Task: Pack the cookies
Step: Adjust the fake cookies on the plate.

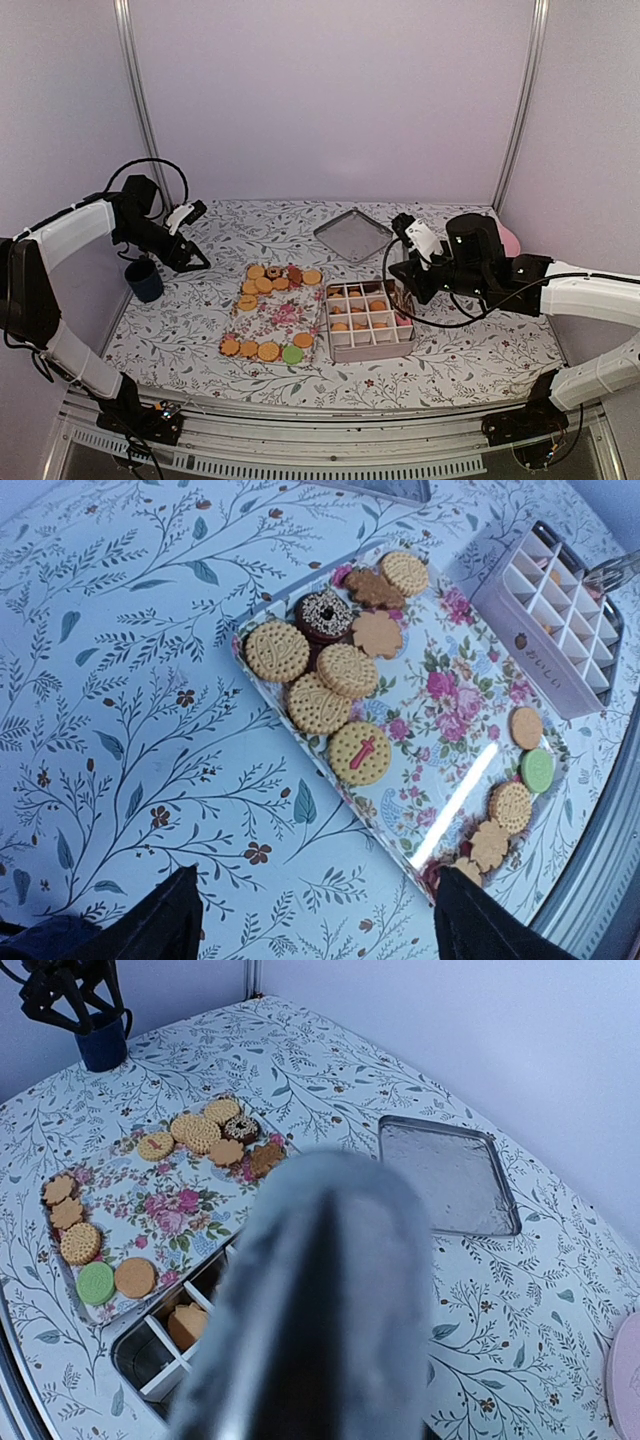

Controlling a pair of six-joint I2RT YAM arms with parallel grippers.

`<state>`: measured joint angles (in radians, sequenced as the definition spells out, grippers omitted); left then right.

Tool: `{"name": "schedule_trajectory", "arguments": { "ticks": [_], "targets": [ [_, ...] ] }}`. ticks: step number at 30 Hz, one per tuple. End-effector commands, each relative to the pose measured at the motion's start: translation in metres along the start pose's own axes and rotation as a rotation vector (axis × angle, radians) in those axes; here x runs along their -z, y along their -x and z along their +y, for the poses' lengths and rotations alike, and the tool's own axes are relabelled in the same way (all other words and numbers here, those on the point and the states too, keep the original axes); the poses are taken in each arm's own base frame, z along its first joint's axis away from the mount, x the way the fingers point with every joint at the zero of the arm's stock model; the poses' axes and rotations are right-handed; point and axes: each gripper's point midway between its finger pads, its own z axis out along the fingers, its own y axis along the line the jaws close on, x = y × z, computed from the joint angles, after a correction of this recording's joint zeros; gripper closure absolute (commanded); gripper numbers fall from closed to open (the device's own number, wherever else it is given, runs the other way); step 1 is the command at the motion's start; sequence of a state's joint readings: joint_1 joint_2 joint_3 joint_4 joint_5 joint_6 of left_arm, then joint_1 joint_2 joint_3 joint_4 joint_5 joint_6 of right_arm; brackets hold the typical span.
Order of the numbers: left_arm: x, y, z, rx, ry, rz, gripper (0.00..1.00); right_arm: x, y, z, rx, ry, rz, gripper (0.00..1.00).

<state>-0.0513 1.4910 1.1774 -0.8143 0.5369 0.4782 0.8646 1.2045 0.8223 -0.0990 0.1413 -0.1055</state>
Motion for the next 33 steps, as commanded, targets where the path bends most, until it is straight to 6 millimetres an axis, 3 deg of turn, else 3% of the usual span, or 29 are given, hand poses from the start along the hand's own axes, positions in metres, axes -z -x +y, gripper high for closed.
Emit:
{"name": "schedule_trajectory", "arguments": {
  "ticks": [1, 10, 15, 21, 22, 33],
  "targets": [
    [0.006, 0.004, 0.000, -0.009, 0.009, -0.014, 0.19, 0.007, 0.037, -0.008, -0.020, -0.009, -0.087, 0.72],
    [0.007, 0.003, -0.002, -0.017, 0.011, -0.019, 0.19, 0.015, 0.036, -0.014, -0.047, -0.022, -0.097, 0.71],
    [0.008, 0.002, -0.002, -0.018, 0.013, -0.018, 0.19, 0.017, 0.031, -0.013, -0.056, -0.019, -0.080, 0.79],
    [0.008, 0.002, -0.002, -0.025, 0.017, -0.018, 0.19, 0.016, 0.014, -0.009, -0.078, -0.003, -0.042, 0.80],
    [0.008, 0.002, -0.002, -0.026, 0.018, -0.018, 0.19, 0.015, 0.010, -0.009, -0.082, -0.003, -0.033, 0.84],
    [0.007, -0.002, -0.002, -0.031, 0.023, -0.012, 0.19, 0.005, 0.000, -0.008, -0.094, -0.010, -0.003, 0.89]
  ]
}}
